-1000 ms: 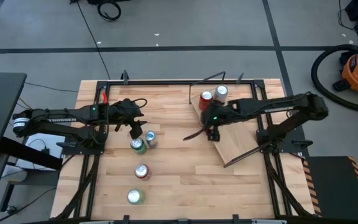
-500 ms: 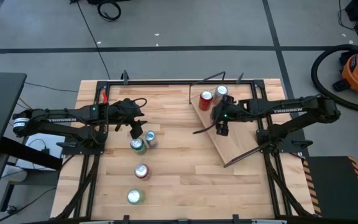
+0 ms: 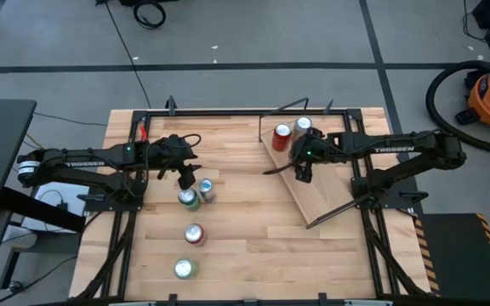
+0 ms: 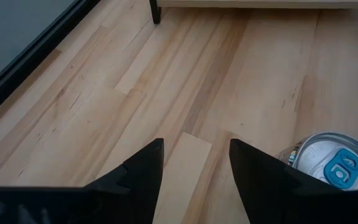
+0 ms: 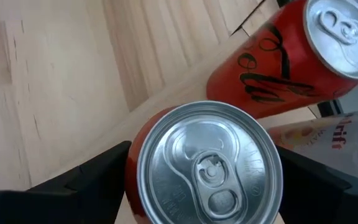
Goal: Place canned beverage on shelf
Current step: Put the top orange soda can on the shelf
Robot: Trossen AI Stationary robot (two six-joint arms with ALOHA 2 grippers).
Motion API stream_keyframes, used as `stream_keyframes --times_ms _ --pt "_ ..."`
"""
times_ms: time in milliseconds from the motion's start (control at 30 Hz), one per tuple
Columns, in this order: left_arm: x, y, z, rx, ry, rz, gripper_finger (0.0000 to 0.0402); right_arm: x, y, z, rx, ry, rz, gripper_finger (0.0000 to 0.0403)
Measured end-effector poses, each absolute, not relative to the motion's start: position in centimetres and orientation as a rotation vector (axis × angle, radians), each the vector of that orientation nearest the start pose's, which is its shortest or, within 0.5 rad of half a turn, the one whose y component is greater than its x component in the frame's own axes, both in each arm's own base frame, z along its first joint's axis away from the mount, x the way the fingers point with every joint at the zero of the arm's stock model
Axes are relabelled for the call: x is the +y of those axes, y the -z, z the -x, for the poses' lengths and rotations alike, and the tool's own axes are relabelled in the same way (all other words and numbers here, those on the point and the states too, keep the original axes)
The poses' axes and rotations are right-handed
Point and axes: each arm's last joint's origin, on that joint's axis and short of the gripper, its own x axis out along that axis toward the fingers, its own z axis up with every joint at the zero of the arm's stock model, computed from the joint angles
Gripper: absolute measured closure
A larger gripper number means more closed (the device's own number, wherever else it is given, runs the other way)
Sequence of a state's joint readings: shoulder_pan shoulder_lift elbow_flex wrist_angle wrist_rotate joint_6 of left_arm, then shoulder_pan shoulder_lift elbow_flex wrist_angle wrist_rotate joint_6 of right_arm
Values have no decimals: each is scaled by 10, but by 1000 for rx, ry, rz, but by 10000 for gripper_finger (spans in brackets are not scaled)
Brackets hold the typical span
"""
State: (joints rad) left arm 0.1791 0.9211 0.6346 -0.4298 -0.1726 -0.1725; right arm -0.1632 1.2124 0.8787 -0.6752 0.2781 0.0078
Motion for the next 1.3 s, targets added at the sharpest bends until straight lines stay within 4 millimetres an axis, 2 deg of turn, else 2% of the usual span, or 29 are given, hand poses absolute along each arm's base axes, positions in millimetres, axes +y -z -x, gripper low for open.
stream_keyframes --times_ms 100,300,567,933,1300 --pt "38 -239 -181 689 -398 166 207 -46 -245 -224 1033 407 36 34" --pt "38 -239 -181 686 -397 165 207 -47 -256 -223 1039 417 14 17" --pt "38 -239 -182 681 -396 162 207 -47 -272 -221 1057 447 -36 15" --pt "38 -239 -182 680 -396 163 207 -48 -273 -216 1103 540 -6 15" --pt "38 -239 -182 680 -398 166 207 -50 -272 -214 1080 621 -92 23"
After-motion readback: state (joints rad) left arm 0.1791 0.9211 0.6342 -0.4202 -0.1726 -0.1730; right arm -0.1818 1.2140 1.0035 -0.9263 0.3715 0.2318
